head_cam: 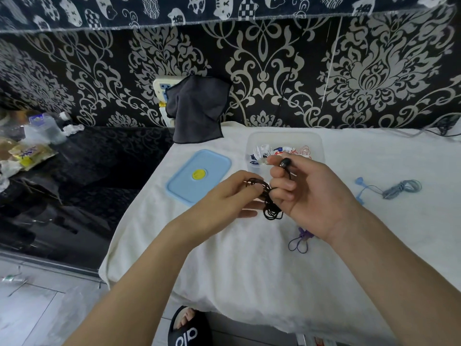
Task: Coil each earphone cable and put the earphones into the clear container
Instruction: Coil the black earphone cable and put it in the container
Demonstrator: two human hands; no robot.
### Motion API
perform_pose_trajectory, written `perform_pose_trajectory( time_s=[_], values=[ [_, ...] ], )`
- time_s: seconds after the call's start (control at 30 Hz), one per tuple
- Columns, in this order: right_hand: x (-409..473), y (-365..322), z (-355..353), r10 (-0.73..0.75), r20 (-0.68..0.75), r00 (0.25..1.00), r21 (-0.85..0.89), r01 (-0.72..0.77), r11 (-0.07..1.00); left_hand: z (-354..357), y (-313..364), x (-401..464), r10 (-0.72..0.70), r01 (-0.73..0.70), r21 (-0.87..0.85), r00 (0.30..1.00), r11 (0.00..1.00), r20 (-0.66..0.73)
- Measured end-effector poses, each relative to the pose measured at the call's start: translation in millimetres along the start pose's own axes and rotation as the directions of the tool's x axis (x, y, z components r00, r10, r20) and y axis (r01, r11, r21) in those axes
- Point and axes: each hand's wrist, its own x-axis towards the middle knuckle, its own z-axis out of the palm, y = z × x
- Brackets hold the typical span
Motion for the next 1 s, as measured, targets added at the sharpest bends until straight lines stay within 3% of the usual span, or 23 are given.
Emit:
perform_pose_trajectory(
  time_s=[0.07,0.17,0.3,0.4,0.47,0.53,0.6,0.67,0.73,0.9,1.0],
  values=[
    [-0.2,-0.1,-0.7,0.002,0.002,1.0,0.01,-0.002,1.0,2.6,-2.6,0.7,-0.033,0.034,-0.039,0.999,0.999,0.033],
    [-0.1,-1.6,-1.7,-0.009,0.002,1.0,0.027,0.009,1.0,3.6,-7.8,2.2,-0.019,0.016,0.06,0.999,0.998,0.048],
    [0.2,-3.2,-3.0,-0.03,0.011,1.0,0.028,0.029,0.999,0.8,-9.1,2.5,0.009,-0.015,0.061,0.994,0.998,0.107],
    [0.8,-5.9,-5.8,-0.071,-0.027,0.997,-0.064,0.069,0.996,-0.8,-7.7,2.4,-0.02,0.019,0.063,1.0,0.998,0.016],
    [2.8,-5.9,-7.7,-0.141,-0.093,0.986,-0.215,0.118,0.969,-4.3,-7.2,3.1,-0.012,0.018,0.124,0.999,0.992,-0.05],
    [5.5,-2.6,-9.8,-0.262,-0.135,0.956,-0.442,0.178,0.879,-8.4,-7.6,3.8,0.007,0.012,0.189,0.995,0.982,-0.099],
    [6.7,3.7,-12.4,-0.37,-0.094,0.924,-0.675,0.215,0.706,-10.8,-7.9,4.9,0.037,0.003,0.266,0.989,0.964,-0.142],
    [6.9,10.1,-14.2,-0.402,0.011,0.916,-0.831,0.231,0.506,-10.3,-5.8,5.0,0.079,-0.024,0.318,0.983,0.948,-0.163],
    [8.1,14.5,-14.8,-0.372,0.067,0.926,-0.892,0.223,0.393,-9.2,-3.8,5.8,0.114,-0.054,0.318,0.978,0.946,-0.173],
    [5.3,13.5,-10.7,-0.306,0.107,0.946,-0.918,0.212,0.335,-13.1,-0.6,4.7,0.131,-0.097,0.211,0.98,0.973,-0.151],
    [5.5,13.6,-8.6,-0.261,0.141,0.955,-0.894,0.236,0.38,-16.8,1.4,2.4,0.097,-0.074,0.146,0.983,0.986,-0.153]
  ],
)
